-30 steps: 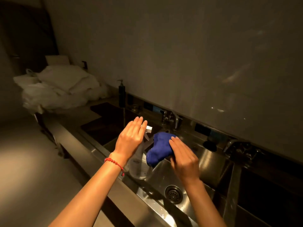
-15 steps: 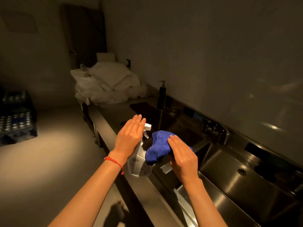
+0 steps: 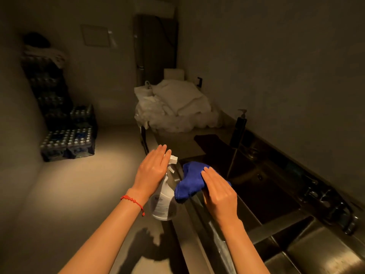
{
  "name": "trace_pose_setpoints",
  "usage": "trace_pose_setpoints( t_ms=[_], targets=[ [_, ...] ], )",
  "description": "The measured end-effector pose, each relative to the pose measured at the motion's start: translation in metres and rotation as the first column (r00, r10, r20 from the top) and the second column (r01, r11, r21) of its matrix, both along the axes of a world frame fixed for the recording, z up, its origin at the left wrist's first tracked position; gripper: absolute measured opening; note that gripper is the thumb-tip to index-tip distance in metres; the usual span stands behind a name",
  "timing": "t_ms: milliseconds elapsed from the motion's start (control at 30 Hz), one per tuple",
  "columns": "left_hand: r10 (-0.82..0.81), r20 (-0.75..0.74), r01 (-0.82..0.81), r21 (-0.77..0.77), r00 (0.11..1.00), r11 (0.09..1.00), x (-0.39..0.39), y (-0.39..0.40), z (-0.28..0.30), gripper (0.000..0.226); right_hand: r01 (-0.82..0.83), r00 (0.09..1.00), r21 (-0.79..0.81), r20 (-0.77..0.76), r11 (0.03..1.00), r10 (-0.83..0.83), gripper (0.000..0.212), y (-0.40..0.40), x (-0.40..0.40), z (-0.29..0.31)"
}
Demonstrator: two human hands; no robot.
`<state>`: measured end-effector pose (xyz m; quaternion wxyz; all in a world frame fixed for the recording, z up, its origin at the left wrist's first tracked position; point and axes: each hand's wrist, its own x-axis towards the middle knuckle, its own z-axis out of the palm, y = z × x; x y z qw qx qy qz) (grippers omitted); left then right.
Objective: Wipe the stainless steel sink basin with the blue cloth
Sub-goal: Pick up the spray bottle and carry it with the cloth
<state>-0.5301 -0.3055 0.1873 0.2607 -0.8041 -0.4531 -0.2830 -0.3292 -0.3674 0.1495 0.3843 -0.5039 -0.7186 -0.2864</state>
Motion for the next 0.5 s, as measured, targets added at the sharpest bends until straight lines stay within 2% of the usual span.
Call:
trace_pose_setpoints(
  t_ms=[267,500],
  targets=[
    [0.128,-0.007,-0.128,-0.018,0.992,0.992,-0.020,0.042,-0.003,0.059,-0.135,0.991,-0.043,-0.014,0.990,0.134,0.050,0.067,-0.011,0.001],
    [0.161,-0.005,-0.161,-0.040,0.987,0.986,-0.038,0.086,-0.004,0.063,-0.185,0.982,-0.054,-0.040,0.981,0.183,0.046,0.116,-0.029,0.002]
  ],
)
